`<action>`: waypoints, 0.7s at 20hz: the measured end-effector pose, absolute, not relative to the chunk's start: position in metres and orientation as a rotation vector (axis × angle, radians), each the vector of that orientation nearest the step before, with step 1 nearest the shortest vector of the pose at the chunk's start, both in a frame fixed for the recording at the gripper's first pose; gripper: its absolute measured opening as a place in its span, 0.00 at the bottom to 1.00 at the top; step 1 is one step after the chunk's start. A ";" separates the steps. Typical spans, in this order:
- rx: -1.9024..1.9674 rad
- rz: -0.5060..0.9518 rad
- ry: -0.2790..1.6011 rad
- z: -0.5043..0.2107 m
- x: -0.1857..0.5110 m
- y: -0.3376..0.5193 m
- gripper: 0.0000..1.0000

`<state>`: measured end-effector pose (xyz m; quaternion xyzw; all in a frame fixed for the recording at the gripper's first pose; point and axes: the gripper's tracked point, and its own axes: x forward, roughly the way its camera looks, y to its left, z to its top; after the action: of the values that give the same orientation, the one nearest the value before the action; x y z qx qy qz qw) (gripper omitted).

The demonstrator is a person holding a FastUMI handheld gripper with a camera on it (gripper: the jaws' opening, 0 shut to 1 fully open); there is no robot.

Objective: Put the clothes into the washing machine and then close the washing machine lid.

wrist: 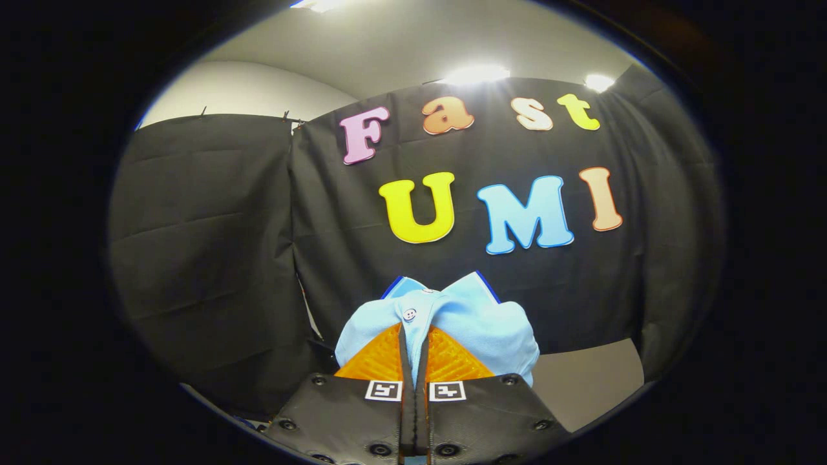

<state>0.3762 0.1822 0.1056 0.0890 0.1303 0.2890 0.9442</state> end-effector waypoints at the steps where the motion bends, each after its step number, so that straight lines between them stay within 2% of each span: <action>1: 0.184 0.612 0.266 0.107 0.372 0.192 0.01; 9: 0.173 0.799 0.281 0.104 0.337 0.267 0.02; 14: 0.185 0.832 0.297 0.098 0.327 0.303 0.01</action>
<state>0.3268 0.3034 0.0982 0.0895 0.1437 0.4019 0.8999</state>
